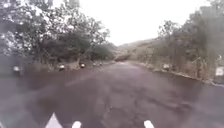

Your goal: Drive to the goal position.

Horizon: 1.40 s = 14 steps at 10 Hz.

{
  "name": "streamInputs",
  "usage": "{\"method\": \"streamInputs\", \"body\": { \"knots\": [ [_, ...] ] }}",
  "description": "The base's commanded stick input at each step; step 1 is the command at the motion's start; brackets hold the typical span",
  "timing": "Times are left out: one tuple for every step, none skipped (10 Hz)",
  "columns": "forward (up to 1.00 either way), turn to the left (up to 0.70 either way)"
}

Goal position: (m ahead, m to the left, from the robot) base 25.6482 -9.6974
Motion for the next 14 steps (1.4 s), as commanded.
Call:
{"method": "streamInputs", "body": {
  "knots": [
    [1.00,0.00],
    [1.00,0.00],
    [1.00,0.00],
    [1.00,0.00],
    [1.00,0.00],
    [1.00,0.00],
    [1.00,0.00],
    [1.00,0.00],
    [1.00,0.00],
    [1.00,0.00],
    [1.00,0.00],
    [1.00,0.00],
    [1.00,0.00],
    [1.00,-0.40]
  ]
}}
